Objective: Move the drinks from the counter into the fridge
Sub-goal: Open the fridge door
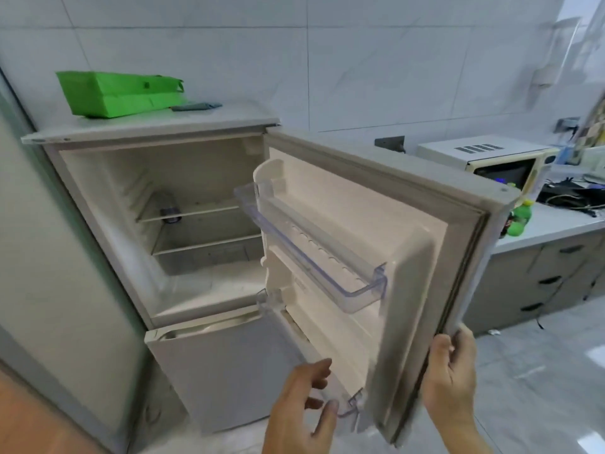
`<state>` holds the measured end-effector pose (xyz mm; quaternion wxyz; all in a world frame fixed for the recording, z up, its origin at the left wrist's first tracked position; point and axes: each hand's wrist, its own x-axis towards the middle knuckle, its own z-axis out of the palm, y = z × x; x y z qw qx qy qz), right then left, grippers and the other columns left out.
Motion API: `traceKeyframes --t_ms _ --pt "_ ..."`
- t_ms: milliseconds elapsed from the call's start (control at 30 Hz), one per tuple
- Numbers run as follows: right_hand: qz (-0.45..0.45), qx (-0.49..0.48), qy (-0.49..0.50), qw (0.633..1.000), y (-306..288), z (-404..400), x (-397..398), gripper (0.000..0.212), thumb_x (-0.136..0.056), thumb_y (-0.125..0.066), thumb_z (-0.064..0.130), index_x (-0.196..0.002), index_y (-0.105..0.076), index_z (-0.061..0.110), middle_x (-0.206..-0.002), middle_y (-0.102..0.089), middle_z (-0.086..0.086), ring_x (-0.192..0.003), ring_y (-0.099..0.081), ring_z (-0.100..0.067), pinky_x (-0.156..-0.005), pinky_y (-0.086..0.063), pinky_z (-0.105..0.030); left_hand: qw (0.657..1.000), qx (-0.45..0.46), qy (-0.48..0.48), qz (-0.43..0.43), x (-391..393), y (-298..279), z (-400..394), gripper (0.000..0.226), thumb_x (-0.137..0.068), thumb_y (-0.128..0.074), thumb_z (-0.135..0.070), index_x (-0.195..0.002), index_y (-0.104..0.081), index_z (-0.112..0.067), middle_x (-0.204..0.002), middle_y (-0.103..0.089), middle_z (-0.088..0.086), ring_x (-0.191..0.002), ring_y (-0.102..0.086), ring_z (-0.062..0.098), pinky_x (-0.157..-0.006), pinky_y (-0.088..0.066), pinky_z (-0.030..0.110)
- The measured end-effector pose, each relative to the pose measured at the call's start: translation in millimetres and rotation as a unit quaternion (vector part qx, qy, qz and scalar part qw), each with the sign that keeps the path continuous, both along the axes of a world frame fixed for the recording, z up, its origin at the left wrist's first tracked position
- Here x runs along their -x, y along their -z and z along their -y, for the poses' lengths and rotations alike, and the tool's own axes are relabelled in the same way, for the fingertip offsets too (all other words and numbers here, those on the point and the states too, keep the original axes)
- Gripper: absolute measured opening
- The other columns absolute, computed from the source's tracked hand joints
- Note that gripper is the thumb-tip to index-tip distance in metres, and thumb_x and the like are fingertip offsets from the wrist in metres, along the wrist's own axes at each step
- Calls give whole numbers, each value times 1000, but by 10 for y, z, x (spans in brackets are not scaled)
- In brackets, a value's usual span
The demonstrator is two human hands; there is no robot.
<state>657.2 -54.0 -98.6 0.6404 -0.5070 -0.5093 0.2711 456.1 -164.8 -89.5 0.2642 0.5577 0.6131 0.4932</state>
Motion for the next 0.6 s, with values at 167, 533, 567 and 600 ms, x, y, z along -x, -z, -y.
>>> traceKeyframes --t_ms 167,533,567,600 --pt "-39 67 62 995 -121 -732 -527 39 -91 -33 66 -83 -47 30 -84 -44 -5 -79 -43 -19 -74 -37 -37 999 -10 26 32 -29 132 -395 50 -87 -66 -23 -120 -52 -57 -114 -56 -23 -96 -61 8 -71 -54 18" --pt "-50 132 27 990 -216 -2362 -1295 61 -100 -29 61 -139 -54 22 -136 -59 -1 -127 -53 -20 -108 -41 -37 993 74 -70 57 -614 436 -955 43 -89 -65 -15 -112 -57 -51 -107 -57 -28 -100 -59 5 -78 -55 25" --pt "-51 128 14 990 -221 -2473 -1326 61 -100 -28 60 -141 -53 21 -139 -58 -2 -130 -51 -20 -111 -40 -38 992 75 -86 58 -716 454 -1000 43 -89 -66 -14 -113 -57 -49 -107 -58 -28 -99 -59 5 -78 -54 24" --pt "-51 120 3 991 -215 -2579 -1342 62 -100 -27 60 -143 -51 21 -143 -55 -3 -133 -49 -20 -113 -37 -38 990 74 -101 64 -819 467 -1043 43 -89 -66 -13 -113 -58 -48 -106 -59 -28 -99 -59 5 -78 -54 24"
